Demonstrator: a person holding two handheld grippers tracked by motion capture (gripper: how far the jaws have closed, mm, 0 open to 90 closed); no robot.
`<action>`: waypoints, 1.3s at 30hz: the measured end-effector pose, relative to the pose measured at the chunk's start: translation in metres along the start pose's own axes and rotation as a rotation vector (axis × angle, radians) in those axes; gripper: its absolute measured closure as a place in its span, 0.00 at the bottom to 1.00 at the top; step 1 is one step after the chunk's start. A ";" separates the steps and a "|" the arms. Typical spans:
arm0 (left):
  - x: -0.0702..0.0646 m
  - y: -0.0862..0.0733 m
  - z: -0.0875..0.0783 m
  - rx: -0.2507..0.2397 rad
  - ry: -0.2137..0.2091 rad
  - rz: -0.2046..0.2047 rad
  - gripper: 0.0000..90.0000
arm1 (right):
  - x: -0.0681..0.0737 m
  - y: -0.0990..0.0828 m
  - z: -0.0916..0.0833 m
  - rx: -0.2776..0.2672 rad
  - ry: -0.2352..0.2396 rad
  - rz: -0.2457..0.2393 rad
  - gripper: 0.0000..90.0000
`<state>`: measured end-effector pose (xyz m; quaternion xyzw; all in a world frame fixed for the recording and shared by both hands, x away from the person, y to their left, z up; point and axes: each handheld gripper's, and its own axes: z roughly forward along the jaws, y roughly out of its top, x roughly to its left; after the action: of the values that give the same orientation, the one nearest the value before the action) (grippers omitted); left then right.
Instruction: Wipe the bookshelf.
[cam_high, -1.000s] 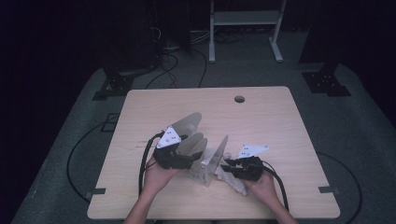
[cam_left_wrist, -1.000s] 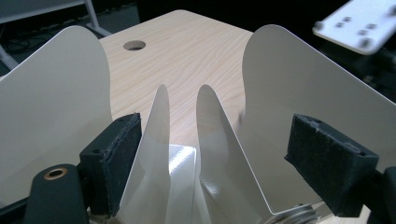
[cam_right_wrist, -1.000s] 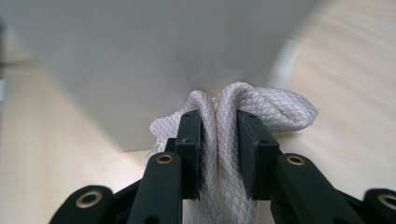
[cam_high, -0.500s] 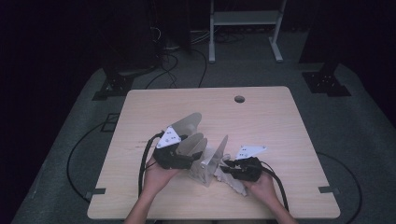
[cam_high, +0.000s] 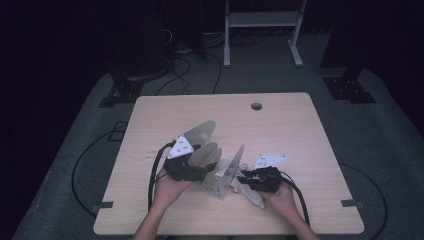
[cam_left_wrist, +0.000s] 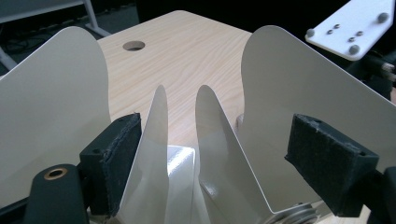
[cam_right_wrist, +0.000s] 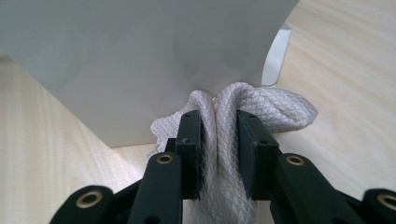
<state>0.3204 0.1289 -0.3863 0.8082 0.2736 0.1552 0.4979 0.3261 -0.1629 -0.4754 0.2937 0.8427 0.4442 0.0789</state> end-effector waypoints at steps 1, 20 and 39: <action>0.000 0.000 0.000 0.000 0.000 -0.001 0.20 | -0.006 -0.001 -0.001 -0.009 -0.009 0.026 0.79; 0.000 0.000 0.000 0.000 -0.003 -0.002 0.20 | -0.008 -0.002 0.001 -0.015 0.009 0.049 0.79; 0.001 0.000 -0.001 -0.002 -0.007 -0.003 0.19 | 0.017 0.019 -0.031 -0.136 0.053 -0.016 0.79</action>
<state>0.3205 0.1298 -0.3857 0.8078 0.2731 0.1520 0.4999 0.3084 -0.1668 -0.4397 0.2690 0.8146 0.5076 0.0797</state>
